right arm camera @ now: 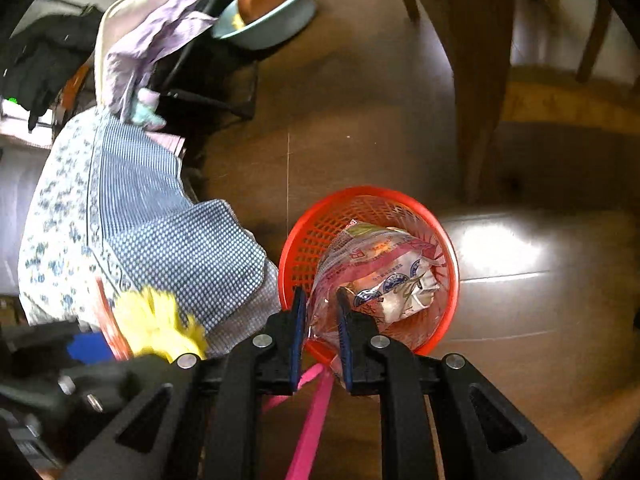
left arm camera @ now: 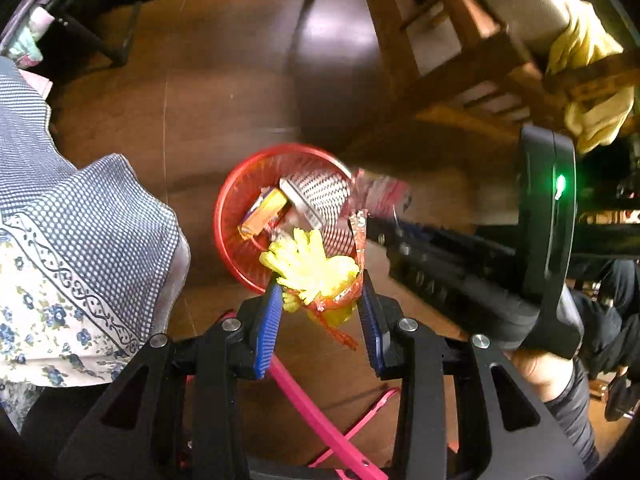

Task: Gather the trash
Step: 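Carry yarn and bag to the red wastebasket and open both grippers, then swing both tools back over the trash on the bed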

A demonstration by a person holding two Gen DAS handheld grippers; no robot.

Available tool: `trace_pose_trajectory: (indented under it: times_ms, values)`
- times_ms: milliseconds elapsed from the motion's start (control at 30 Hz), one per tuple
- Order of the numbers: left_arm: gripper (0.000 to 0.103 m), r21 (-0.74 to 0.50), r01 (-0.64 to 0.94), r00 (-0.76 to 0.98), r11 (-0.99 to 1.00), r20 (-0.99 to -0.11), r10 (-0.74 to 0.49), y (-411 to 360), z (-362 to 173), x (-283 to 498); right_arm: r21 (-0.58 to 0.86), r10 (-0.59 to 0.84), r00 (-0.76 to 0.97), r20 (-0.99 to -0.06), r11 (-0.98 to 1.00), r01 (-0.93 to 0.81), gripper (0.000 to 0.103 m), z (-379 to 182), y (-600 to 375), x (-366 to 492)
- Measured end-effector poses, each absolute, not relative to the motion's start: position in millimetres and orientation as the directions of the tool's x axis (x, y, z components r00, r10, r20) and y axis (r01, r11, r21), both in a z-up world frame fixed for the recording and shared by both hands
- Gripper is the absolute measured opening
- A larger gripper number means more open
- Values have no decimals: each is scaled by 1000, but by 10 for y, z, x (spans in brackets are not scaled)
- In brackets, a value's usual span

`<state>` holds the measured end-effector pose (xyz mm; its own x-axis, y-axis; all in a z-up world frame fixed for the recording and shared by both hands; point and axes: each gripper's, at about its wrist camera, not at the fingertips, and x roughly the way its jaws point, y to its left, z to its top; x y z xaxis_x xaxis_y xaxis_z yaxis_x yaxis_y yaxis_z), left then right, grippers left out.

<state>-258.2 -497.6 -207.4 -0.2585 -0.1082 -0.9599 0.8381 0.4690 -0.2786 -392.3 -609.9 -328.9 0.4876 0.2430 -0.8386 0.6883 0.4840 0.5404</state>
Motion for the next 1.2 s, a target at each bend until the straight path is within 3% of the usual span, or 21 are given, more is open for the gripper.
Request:
trace_pose_trajectory:
  times_ms: [67, 100, 167, 467, 633, 900, 967, 1033, 1200]
  values:
    - [39, -266, 840, -254, 472, -963, -91, -4963, -2109, -2600, 558, 250, 501, -828, 445, 700, 22, -3360, -6150, -3982]
    - [39, -266, 839, -252, 474, -963, -93, -4963, -2110, -2598, 569, 253, 511, -821, 423, 705, 34, -3386, -6158, -3990]
    - [41, -267, 835, -251, 481, -963, -100, -4944, -2098, -2576, 567, 240, 515, -823, 401, 719, 42, -3394, -6174, -4000]
    - [50, -258, 832, -246, 491, -965, -91, -4923, -2069, -2520, 546, 188, 519, -834, 423, 724, 45, -3181, -6255, -4047]
    - [60, -259, 821, -232, 509, -966, -116, -4859, -2008, -2433, 526, 173, 507, -845, 446, 724, 47, -3026, -6231, -3976]
    - [62, -165, 835, -121, 525, -986, -117, -4735, -1876, -2341, 428, 79, 462, -883, 537, 727, 67, -2570, -6117, -3780]
    - [62, -137, 846, -81, 515, -988, -128, -4681, -1781, -2341, 386, 38, 444, -895, 565, 730, 72, -2440, -6068, -3745]
    - [70, -113, 846, -41, 521, -988, -149, -4638, -1681, -2321, 299, -32, 394, -919, 595, 746, 79, -2306, -5995, -3706]
    - [71, 2, 879, 117, 477, -970, -212, -4532, -1262, -2296, 169, -172, 331, -928, 596, 785, 92, -1991, -5897, -3655]
